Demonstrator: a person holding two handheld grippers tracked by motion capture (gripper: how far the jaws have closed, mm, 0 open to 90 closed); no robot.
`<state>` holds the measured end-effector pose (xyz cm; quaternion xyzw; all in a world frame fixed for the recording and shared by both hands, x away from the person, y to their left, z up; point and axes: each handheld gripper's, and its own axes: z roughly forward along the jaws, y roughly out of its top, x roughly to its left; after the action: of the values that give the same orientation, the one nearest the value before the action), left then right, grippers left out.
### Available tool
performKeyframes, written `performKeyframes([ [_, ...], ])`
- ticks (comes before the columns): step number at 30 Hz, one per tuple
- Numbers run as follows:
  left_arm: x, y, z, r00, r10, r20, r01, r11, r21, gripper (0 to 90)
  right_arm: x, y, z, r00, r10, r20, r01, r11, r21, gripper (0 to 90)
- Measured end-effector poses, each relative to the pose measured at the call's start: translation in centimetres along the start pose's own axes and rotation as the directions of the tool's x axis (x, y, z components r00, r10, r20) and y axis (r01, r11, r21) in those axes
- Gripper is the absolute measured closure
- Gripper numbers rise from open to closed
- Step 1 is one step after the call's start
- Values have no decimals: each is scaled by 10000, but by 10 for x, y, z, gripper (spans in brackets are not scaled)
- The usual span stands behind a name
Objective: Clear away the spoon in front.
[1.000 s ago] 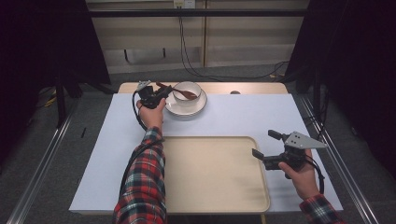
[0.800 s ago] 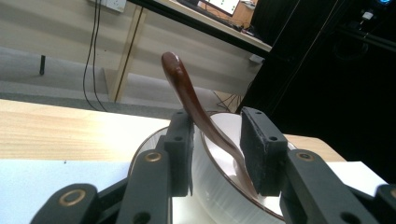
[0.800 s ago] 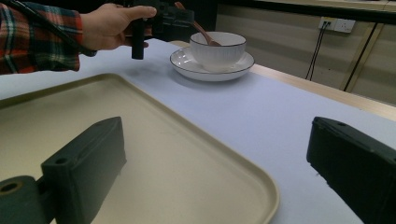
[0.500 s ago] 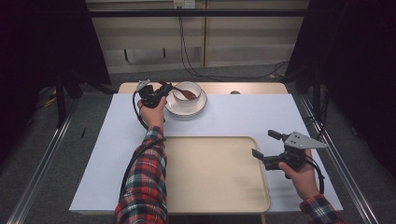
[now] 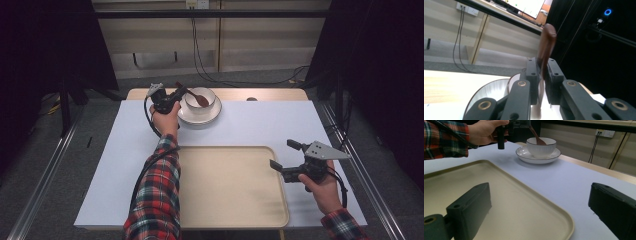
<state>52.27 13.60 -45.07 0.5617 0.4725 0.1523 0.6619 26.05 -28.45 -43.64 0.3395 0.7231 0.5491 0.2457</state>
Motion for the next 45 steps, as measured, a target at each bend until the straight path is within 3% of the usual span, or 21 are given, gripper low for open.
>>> performKeyframes([
  [5,-7,10,0,9995,253,200,-251,9996,-91,835,0,0,-1,10000,17,90,-16,10000,-32,43],
  [17,-18,34,-15,9980,167,613,-132,9984,-558,838,2,1,-2,10000,-3,-36,2,10000,-54,41],
  [29,-28,53,-33,9950,396,921,-350,9981,-514,839,4,1,-1,10000,-72,-9,72,9999,-107,41],
  [34,-33,59,-38,9938,280,1073,-202,9971,-734,839,4,2,-1,10000,-48,36,49,9999,-118,40],
  [45,-36,70,-59,9924,187,1216,-103,9975,-694,839,5,1,-1,9999,-37,-124,36,10000,-65,39],
])
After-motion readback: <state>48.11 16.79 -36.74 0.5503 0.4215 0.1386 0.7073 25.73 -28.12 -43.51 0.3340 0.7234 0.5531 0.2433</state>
